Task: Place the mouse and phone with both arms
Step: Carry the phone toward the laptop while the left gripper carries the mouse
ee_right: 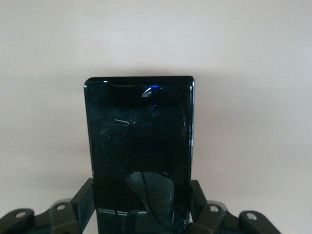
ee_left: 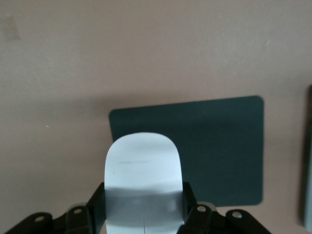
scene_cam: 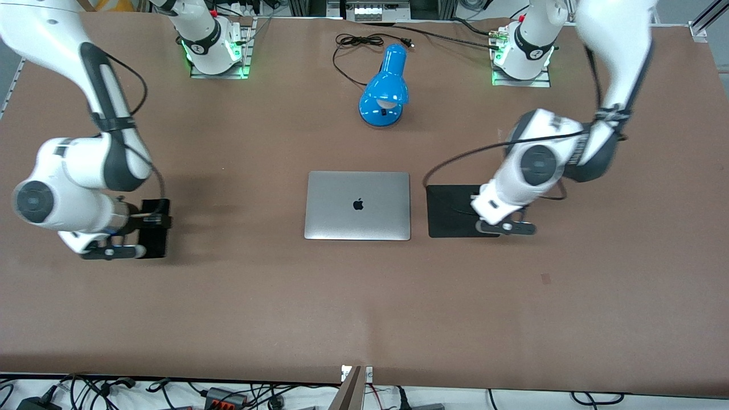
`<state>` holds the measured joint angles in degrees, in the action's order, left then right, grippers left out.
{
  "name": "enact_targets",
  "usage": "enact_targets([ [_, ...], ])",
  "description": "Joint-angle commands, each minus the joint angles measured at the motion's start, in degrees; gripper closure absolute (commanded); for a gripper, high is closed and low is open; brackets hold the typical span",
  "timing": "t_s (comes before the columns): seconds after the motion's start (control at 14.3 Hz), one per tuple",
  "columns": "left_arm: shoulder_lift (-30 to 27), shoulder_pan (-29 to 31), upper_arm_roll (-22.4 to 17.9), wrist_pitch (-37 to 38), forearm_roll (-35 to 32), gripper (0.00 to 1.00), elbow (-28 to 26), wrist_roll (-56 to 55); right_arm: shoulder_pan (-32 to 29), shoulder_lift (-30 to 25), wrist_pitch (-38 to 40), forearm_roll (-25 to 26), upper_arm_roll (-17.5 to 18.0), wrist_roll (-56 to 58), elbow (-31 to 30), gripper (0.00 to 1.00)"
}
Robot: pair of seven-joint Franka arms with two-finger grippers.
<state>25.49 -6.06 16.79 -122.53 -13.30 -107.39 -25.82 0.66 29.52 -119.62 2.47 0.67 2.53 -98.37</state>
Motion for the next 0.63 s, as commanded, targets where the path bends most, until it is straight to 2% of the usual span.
enact_targets([
  [0.0, 1.8, -1.2, 0.2, -5.7, -4.2, 0.69, -2.6, -5.7, 4.6, 1.0, 0.4, -0.2, -0.4, -1.4, 0.8, 0.71],
  [0.21, 2.4, -1.0, 0.0, -22.0, -4.2, 0.69, -10.5, -11.1, 8.2, 1.9, 0.4, -1.1, -0.4, -5.3, 0.8, 0.71],
  [0.35, 3.3, -0.8, -0.1, -25.6, -4.2, 0.69, -11.5, -11.6, 10.1, 3.0, -0.3, -4.4, -0.4, -7.2, 0.8, 0.71],
  [0.56, 4.2, -0.5, -0.1, -26.0, -4.2, 0.67, -11.5, -11.6, 14.9, 4.2, -1.8, -4.7, -0.5, -12.7, 0.8, 0.71],
])
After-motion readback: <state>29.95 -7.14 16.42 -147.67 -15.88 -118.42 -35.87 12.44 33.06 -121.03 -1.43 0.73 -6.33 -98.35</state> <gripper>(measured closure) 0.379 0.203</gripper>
